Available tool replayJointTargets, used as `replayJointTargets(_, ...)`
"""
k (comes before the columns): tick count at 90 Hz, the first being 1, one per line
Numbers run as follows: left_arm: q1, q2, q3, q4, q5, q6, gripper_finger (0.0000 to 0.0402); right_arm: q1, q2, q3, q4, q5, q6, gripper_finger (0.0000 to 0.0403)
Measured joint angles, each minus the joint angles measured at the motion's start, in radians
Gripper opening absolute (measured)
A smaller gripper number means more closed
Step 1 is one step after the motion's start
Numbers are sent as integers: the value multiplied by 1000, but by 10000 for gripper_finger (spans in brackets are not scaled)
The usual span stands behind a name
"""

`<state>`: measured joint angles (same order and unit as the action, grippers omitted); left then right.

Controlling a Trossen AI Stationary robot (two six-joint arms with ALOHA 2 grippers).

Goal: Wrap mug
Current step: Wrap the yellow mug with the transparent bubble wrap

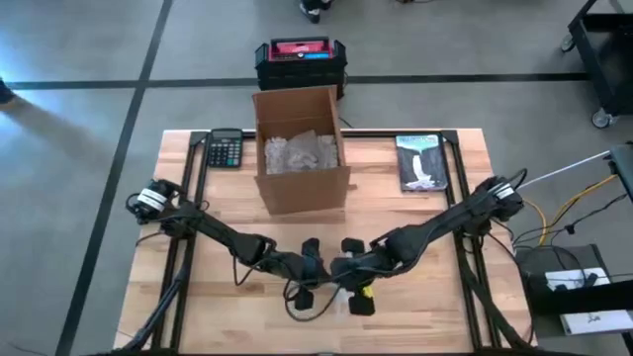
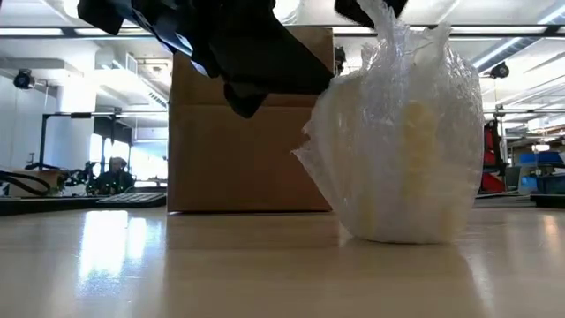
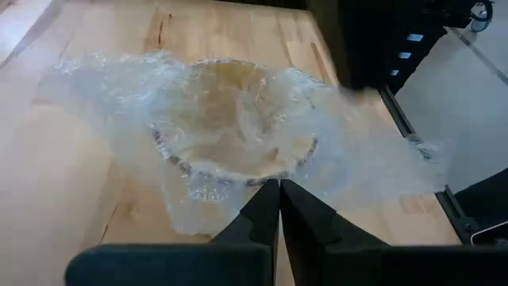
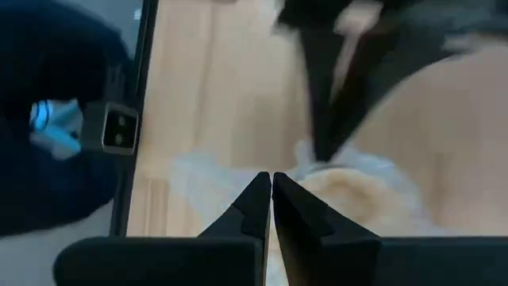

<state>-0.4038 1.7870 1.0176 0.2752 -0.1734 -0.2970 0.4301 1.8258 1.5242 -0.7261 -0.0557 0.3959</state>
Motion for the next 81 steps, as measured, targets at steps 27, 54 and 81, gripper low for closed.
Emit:
replayJointTargets(27,0,0,0,1,0,0,0,-14,88,1,-95,66,23,2)
replayJointTargets(54,0,0,0,-1,0,0,0,-17,116,-6,-96,81,17,2)
replayJointTargets(81,0,0,1,3,0,0,0,-19,176,-9,-99,80,5,2)
